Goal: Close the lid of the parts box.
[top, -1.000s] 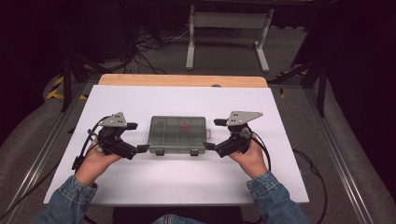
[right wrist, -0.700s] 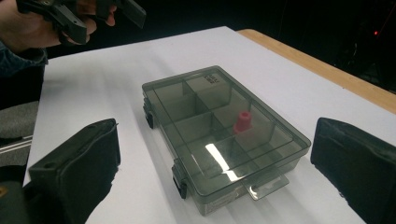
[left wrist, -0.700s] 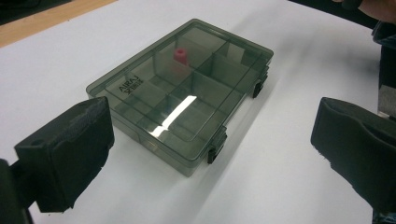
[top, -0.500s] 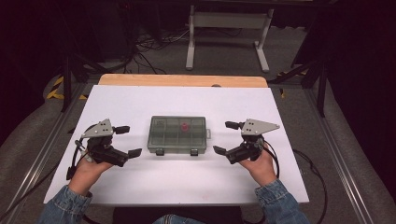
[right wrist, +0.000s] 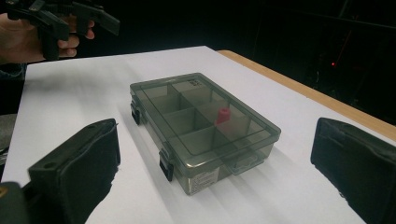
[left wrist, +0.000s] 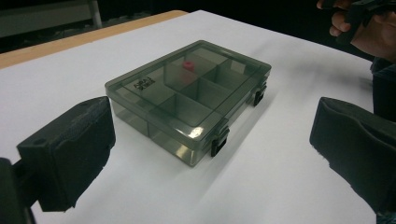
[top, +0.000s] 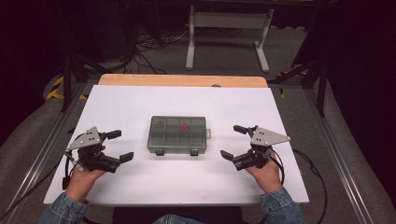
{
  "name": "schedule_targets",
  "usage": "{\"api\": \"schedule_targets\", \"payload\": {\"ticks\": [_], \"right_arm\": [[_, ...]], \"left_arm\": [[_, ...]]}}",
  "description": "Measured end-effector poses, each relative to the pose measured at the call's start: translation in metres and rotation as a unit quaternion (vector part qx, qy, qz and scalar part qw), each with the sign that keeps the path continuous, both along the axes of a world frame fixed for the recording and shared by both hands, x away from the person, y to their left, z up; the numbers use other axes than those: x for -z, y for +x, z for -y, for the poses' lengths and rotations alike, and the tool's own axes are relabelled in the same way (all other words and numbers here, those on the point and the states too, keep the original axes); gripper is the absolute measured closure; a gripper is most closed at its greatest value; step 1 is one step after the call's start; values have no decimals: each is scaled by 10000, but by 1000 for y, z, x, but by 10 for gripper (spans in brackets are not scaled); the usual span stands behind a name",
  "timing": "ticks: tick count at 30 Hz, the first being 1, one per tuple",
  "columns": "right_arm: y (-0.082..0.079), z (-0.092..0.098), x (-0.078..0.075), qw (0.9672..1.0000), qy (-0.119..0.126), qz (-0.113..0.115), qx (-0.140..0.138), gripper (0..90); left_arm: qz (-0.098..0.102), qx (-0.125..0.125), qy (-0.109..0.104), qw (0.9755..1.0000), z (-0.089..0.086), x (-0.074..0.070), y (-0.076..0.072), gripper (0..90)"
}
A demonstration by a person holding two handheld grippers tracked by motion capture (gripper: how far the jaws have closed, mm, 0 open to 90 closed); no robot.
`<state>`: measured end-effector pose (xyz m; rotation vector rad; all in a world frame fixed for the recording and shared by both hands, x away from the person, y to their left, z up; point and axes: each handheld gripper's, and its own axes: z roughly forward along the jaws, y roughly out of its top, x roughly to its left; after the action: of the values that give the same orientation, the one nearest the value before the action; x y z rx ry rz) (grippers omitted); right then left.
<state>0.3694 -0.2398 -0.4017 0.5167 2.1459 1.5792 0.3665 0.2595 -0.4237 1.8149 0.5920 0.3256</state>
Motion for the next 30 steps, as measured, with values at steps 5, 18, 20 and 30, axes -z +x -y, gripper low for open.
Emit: {"api": "schedule_targets", "payload": {"ticks": [5,18,20,30], "right_arm": [[-5,5,9,9999,56,53,110,18],[-17,13,33,9995,164,2,284,14],[-18,13,36,9994,189,1,305,14],[-20,9,58,9990,-73,-192,395,8]], "left_arm": [[70,-66,-17,10000,-4,7,-3,10],[223,-195,-30,9996,-8,32,-13,14],[197,-204,2,9996,-8,35,-15,14],[144,-235,-24,9996,-8,51,-14,6]]}}
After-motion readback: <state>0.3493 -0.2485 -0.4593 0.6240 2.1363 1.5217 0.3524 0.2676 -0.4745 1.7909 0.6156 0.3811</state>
